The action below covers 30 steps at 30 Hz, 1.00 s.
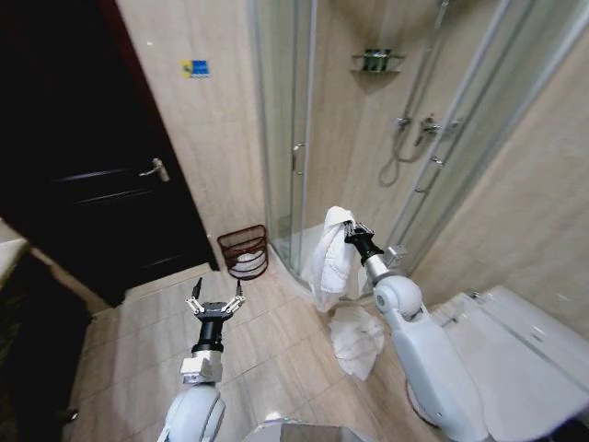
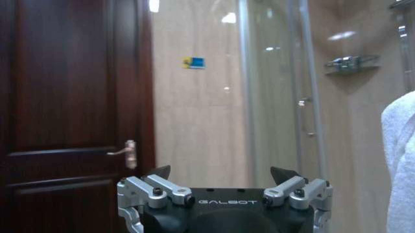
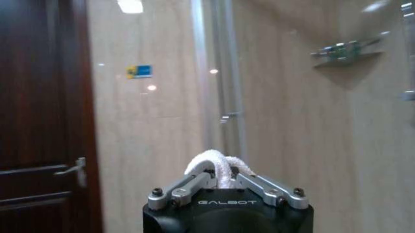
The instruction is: Discard the used towel into the hamper.
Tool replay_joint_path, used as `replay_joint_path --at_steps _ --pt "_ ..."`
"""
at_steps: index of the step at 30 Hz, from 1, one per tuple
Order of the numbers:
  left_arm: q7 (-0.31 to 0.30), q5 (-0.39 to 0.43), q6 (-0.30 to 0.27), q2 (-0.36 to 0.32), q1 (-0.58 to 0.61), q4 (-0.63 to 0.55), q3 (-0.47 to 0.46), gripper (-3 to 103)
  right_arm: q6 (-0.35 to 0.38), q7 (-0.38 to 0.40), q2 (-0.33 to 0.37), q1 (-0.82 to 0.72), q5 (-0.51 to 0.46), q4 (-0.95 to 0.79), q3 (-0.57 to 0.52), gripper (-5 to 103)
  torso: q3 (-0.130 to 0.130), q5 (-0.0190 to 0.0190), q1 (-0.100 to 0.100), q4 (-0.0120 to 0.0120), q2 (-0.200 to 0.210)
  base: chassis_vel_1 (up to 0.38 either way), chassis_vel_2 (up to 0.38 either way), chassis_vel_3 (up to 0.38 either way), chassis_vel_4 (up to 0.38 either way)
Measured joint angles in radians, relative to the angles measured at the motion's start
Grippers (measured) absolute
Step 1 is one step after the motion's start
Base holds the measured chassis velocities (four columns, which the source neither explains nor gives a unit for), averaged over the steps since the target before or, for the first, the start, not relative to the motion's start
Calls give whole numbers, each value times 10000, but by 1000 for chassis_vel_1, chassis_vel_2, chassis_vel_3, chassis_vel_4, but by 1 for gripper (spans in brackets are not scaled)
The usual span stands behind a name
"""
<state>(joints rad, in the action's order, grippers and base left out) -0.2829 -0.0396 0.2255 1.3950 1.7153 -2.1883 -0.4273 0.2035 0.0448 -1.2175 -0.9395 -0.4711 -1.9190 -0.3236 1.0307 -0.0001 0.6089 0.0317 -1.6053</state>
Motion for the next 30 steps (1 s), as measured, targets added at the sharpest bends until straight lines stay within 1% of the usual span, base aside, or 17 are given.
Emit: replay_joint_path --at_steps 6,13,15,17,24,30 --pt "42 -19 10 -15 11 2 27 100 22 -16 12 -84 39 -25 -97 4 1 3 2 -4 1 117 120 129 128" --pt "79 -18 64 -52 -11 93 39 100 22 -66 -6 -203 145 -188 -132 4 1 3 2 -3 1 127 126 128 131" --pt "123 5 105 -64 -32 126 41 100 22 -76 6 -204 202 -261 -158 4 0 -3 0 -1 0 131 128 124 118" --pt "276 35 215 -77 -43 173 42 100 21 -78 19 -204 336 -315 -187 4 1 1 0 -1 1 133 120 127 131" --pt "367 70 254 -98 -103 207 54 100 -3 -76 24 -279 558 -511 -119 4 0 2 0 -2 0 128 117 132 122" --pt "418 57 371 -130 -167 347 41 100 16 99 15 -268 580 -815 -30 4 1 1 1 -1 0 123 126 131 123"
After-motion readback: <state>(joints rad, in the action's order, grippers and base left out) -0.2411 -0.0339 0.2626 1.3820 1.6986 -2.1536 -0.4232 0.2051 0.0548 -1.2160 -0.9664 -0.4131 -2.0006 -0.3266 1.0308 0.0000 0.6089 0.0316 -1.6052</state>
